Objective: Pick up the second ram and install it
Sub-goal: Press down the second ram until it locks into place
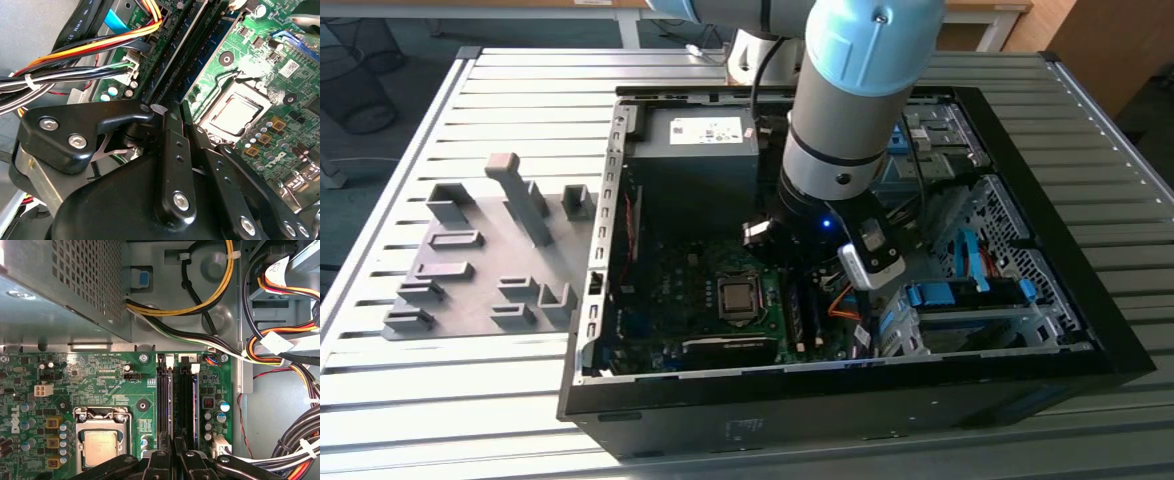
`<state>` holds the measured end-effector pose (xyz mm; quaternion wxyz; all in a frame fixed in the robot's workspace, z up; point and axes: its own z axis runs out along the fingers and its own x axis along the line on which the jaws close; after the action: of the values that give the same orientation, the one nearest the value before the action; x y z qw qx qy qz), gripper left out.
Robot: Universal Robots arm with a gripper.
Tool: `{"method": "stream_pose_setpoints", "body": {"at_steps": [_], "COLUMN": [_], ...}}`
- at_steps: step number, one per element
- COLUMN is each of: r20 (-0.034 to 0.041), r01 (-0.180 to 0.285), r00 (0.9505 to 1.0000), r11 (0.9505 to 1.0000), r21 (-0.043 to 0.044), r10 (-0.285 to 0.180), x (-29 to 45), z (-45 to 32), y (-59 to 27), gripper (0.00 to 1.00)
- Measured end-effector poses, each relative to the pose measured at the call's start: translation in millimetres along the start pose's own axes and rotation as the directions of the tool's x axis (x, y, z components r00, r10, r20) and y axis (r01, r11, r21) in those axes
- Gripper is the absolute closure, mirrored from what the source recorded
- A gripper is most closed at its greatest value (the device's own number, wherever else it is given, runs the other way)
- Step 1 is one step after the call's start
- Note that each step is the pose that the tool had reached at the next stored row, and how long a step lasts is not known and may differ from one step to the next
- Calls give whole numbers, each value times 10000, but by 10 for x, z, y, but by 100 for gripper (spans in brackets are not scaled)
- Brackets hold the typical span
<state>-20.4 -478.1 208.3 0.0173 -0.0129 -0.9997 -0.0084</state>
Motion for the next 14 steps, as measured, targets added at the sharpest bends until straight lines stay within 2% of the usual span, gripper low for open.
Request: {"method": "stream_pose_setpoints", "body": {"at_steps": [5,6,8,14], "r20": [1,0,0,-3], "r01": [-1,0,1,0], "r00": [10000,10000,10000,10000], "r11": [10000,10000,10000,10000], "r21": [-2,-2,0,0], "r10": [1,0,-1,0], "x": [0,0,0,9], "z": [2,2,-18,-262], "y": [0,0,0,4], "gripper": [85,78,78,78]}}
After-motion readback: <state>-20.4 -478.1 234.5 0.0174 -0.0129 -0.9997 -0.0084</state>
